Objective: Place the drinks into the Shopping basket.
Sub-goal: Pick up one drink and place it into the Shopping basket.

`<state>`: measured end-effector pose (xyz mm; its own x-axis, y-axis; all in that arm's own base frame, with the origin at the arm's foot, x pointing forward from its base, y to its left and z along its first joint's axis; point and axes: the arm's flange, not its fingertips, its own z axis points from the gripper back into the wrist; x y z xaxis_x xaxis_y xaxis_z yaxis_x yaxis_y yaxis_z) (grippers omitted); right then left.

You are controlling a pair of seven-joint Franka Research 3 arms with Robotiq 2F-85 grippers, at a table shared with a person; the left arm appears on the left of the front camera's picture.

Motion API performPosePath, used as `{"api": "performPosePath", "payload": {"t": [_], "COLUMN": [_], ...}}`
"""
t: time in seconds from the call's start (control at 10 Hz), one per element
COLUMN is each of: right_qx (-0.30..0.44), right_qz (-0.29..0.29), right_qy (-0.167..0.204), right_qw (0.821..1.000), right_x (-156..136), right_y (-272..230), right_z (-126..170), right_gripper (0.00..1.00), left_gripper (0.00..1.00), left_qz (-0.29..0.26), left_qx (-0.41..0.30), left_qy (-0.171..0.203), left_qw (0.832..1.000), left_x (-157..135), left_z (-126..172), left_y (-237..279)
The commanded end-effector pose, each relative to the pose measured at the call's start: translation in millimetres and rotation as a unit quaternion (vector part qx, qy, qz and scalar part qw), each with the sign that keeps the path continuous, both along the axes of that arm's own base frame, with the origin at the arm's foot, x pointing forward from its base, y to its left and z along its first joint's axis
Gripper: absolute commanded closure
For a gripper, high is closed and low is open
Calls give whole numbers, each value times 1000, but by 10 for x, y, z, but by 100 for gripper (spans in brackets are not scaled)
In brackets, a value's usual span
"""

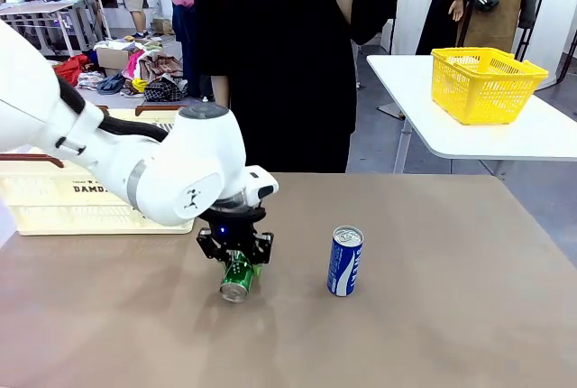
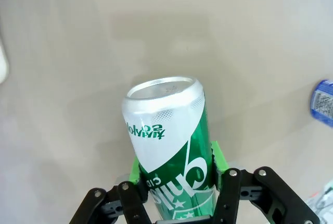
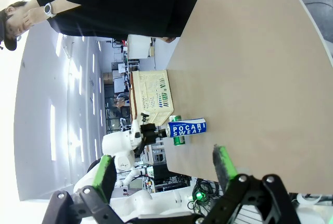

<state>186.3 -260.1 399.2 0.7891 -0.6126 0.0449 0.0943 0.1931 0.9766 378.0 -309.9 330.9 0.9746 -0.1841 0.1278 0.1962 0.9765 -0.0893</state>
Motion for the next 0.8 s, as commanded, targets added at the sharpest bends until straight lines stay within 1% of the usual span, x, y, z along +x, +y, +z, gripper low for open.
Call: {"api": "performPosePath", "payload": {"t": [0.0,0.1,0.2,0.3,0.4,0.5,0.6,0.7], "right_qx": [-1,-1,-1,-1,-1,-1,-1,-1], "right_qz": [0,0,0,0,0,0,0,0], "right_qy": [-6,-6,-6,-6,-6,-6,-6,-6], "right_qw": [1000,1000,1000,1000,1000,1000,1000,1000], "right_x": [0,0,0,0,0,0,0,0], "right_y": [2,2,2,2,2,2,2,2], "right_z": [23,23,23,23,23,23,23,23], "right_gripper": [0,0,0,0,0,0,0,0], "left_gripper": [100,100,100,100,100,100,100,100], "left_qz": [37,21,13,47,57,68,71,61], "left_qx": [-28,-26,-44,-56,-61,-90,-101,-63], "left_qy": [-7,-6,-24,-25,-17,-28,-5,-29], "left_qw": [999,999,999,997,996,993,992,996], "left_x": [-194,-333,-434,-461,-456,-460,-528,-536], "left_z": [791,1220,1547,1734,1790,1826,1743,1945], "left_y": [331,485,615,717,785,853,965,813]}}
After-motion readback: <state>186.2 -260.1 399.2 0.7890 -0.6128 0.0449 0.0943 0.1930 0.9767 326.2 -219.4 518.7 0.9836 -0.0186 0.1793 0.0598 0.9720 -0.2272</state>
